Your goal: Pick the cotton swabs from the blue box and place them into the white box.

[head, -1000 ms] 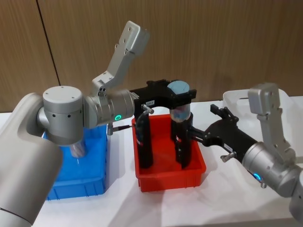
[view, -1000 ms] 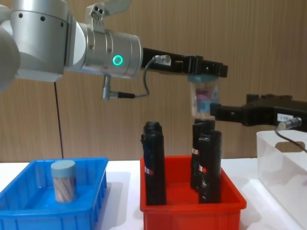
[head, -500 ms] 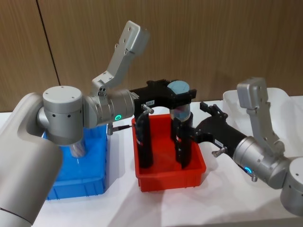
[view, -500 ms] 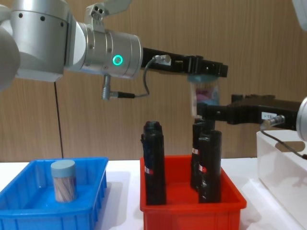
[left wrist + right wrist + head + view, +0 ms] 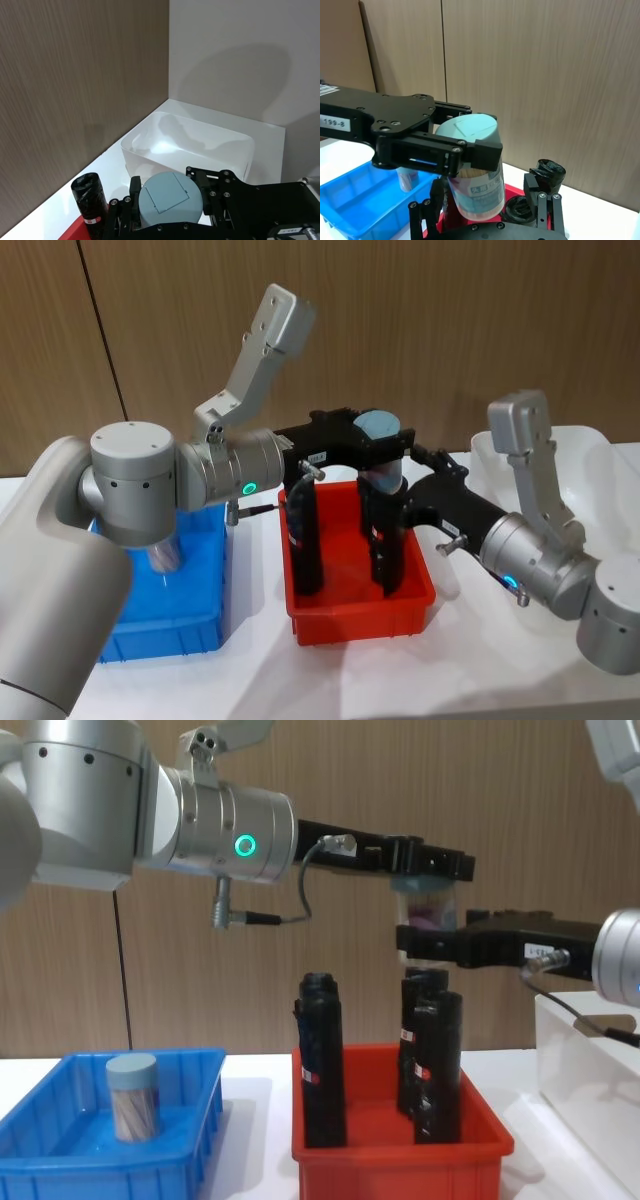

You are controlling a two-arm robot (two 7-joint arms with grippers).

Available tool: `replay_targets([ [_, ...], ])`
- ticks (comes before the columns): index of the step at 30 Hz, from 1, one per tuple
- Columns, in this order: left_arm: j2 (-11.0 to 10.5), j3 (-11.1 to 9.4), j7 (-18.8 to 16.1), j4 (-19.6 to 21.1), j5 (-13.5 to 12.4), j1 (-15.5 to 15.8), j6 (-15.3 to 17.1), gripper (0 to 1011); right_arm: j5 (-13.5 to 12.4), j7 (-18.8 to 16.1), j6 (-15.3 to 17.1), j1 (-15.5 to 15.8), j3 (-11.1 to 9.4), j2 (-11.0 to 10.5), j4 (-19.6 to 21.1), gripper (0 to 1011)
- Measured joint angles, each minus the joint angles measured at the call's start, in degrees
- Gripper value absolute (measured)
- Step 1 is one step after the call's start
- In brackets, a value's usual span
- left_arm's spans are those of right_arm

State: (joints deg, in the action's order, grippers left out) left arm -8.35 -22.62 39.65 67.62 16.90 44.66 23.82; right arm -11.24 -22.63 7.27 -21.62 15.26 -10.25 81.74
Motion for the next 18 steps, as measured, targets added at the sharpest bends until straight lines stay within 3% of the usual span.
replay_targets([
  [7,0.0,0.0,0.0,0.0,0.0,0.0,0.0,673,0.06,-0.78,-0.62,-1.61,0.03,0.6,-2.18,1000],
  [18,0.0,0.0,-0.03,0.0,0.0,0.0,-0.01,673,-1.12,-3.21,-1.16,-3.83,0.17,1.41,-5.41,709],
])
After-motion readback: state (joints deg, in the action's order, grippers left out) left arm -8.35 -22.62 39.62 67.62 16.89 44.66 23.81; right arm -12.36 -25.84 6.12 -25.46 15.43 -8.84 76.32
